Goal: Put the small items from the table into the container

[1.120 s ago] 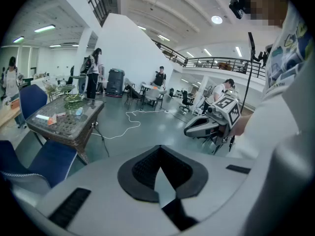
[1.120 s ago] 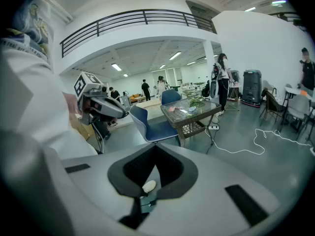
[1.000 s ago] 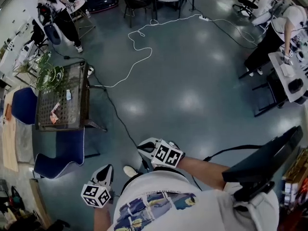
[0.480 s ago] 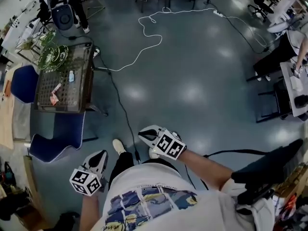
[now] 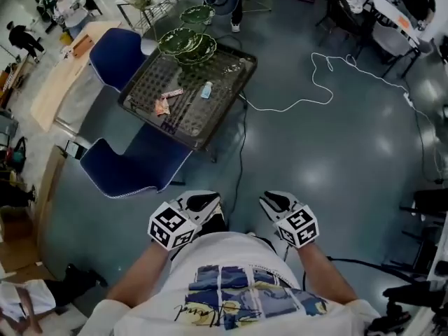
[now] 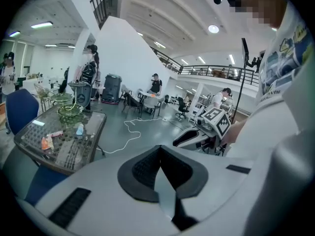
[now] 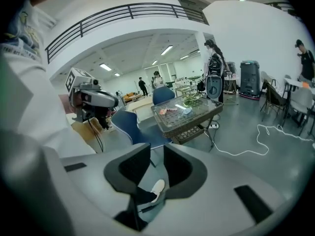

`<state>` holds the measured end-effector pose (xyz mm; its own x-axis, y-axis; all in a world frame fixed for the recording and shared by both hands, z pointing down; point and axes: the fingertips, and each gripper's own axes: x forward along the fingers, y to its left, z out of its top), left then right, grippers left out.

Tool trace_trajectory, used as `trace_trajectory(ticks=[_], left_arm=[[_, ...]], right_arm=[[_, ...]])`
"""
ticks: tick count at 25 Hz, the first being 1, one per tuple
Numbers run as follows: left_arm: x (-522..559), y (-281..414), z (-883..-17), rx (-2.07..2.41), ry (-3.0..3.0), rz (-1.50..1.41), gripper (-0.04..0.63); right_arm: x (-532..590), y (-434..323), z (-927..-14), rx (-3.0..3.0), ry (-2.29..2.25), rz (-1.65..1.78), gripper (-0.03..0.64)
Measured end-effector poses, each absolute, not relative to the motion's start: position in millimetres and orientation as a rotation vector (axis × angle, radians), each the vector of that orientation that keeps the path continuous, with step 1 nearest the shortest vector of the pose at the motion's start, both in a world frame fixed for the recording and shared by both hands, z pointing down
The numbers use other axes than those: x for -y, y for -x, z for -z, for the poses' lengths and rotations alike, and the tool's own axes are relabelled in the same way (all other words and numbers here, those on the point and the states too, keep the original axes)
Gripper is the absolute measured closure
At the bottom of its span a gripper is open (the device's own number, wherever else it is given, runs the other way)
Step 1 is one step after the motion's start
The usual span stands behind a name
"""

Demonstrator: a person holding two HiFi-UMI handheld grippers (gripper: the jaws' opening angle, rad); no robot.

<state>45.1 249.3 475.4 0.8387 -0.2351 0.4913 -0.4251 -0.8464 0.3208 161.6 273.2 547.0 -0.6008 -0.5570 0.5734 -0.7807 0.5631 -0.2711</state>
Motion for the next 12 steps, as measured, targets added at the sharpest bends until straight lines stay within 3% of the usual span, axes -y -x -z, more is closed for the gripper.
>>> trace_trajectory(ticks=[8,12], left_arm=[[-138,38,-462,0.58,-2.567,-0.484,0.588],[-96,74,-466,0.666,-2.528,-0.451,0.588]], right_arm=[[-115,-73,-554,2.321,-0.998,-0.561,0.534],[-39,-44,-577,2.285,-0.979,-0.621,0.47]])
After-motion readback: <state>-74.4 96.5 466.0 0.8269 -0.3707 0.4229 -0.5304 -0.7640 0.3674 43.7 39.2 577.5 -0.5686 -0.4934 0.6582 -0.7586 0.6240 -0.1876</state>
